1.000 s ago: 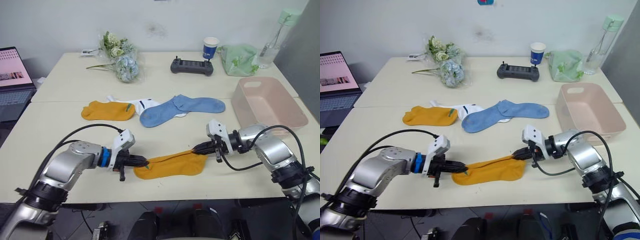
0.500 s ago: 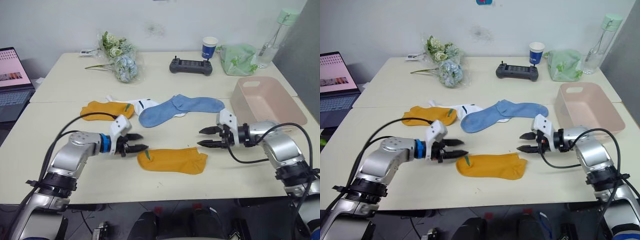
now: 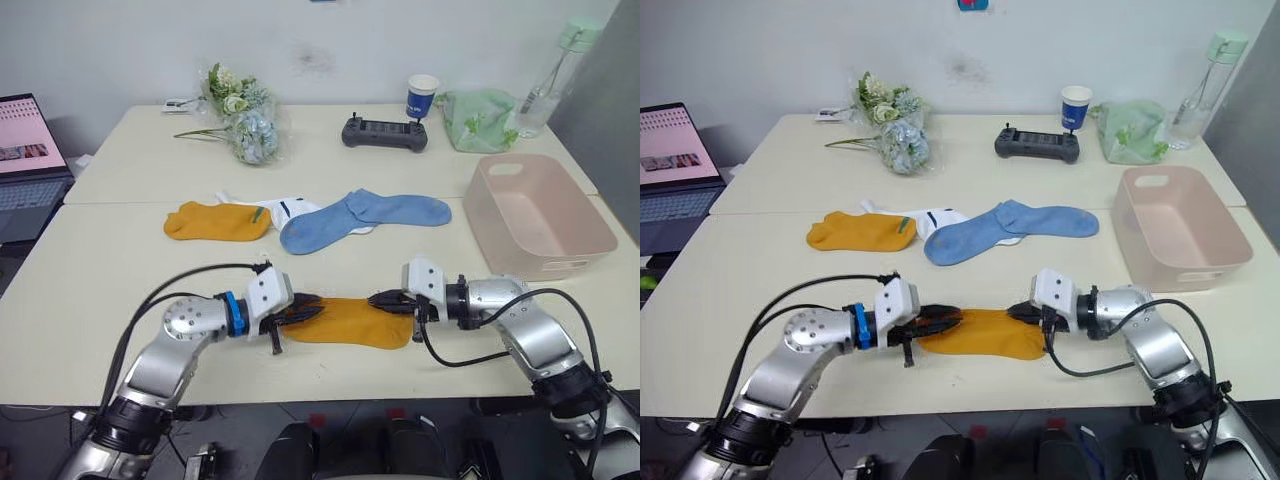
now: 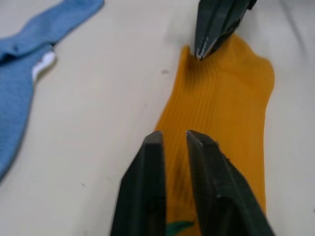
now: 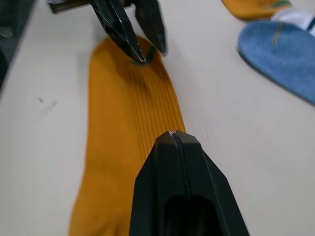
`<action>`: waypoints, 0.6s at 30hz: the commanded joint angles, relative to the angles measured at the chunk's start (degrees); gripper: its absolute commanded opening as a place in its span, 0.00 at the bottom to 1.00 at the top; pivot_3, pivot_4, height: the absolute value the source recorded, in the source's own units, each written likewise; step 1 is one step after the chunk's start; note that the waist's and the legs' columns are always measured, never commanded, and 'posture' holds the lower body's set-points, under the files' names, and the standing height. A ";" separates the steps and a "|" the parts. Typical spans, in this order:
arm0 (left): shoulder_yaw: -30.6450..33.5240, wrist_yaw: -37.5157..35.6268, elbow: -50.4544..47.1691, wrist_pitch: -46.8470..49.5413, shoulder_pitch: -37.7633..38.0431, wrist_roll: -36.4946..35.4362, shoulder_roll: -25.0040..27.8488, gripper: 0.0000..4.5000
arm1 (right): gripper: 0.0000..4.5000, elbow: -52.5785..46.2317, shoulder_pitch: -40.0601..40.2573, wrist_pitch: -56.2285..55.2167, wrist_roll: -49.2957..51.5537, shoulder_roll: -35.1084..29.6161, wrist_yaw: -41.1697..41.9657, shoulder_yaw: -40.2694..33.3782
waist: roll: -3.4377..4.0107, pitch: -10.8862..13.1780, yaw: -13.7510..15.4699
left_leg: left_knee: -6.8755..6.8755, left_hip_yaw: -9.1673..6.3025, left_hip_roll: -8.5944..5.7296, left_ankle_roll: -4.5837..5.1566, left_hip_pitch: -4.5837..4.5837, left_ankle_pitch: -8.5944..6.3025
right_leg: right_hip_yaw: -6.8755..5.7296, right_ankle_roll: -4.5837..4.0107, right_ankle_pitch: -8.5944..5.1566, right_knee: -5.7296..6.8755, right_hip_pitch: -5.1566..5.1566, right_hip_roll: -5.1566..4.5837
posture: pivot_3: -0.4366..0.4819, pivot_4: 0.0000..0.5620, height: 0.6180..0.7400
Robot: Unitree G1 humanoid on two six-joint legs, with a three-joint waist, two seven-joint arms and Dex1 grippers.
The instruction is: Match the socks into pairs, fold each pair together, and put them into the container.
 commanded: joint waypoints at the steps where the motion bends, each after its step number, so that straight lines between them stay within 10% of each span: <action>1: -0.29 2.64 3.93 -6.71 1.22 4.28 -0.13 0.01 | 0.00 3.19 0.53 -5.01 -3.29 -0.23 -2.13 -0.16 | 0.00 0.00 -0.08 | 0.00 0.01 0.00 0.00 0.01 0.00 | 0.01 0.00 0.00 0.01 0.00 0.12 | 0.48 0.27 1.00; 18: 5.84 -1.50 -4.60 -1.72 5.57 -6.91 2.13 0.01 | 0.00 -2.44 5.91 -8.89 7.83 -4.37 4.82 -7.17 | 0.02 -0.06 -0.14 | -0.01 -0.02 0.07 0.01 0.07 0.00 | 0.03 0.00 0.00 -0.01 0.09 0.14 | 0.48 0.27 1.00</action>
